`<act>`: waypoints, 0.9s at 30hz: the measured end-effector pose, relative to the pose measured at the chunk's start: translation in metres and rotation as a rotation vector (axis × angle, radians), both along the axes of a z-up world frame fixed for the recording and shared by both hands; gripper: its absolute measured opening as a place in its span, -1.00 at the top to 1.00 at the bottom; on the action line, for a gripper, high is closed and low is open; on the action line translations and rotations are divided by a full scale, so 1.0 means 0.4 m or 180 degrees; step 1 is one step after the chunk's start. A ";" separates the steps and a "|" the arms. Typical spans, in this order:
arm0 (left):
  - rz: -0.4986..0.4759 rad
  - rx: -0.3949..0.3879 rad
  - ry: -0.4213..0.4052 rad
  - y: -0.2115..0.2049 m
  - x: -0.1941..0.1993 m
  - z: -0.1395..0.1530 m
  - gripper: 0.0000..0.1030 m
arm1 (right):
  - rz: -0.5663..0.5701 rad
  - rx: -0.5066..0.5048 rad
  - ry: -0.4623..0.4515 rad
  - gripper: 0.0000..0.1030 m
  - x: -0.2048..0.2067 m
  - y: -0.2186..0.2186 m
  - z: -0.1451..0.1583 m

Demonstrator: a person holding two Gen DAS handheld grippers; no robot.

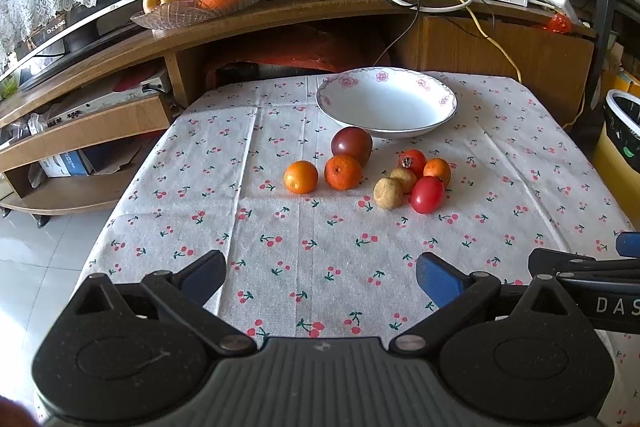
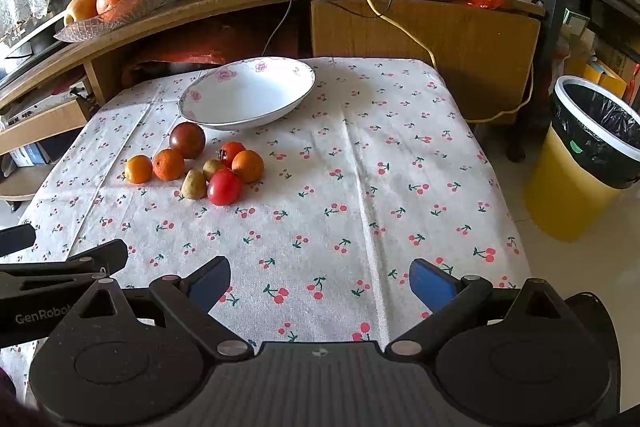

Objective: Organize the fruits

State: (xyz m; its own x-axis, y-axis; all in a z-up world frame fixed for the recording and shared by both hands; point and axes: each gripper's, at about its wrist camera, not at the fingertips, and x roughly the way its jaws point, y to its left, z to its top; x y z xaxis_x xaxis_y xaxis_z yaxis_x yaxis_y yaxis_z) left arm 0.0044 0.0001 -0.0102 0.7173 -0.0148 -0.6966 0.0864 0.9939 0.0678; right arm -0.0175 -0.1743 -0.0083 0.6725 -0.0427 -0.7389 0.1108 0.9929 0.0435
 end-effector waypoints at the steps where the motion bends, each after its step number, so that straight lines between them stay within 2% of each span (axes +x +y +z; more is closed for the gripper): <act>1: 0.0000 -0.0005 0.0003 0.001 0.000 0.000 -1.00 | 0.0004 0.0002 0.0003 -0.79 0.001 -0.001 -0.001; 27: -0.0027 0.0018 0.0004 -0.004 -0.002 -0.002 -1.00 | 0.0033 0.0041 0.0034 -0.73 0.002 0.006 -0.004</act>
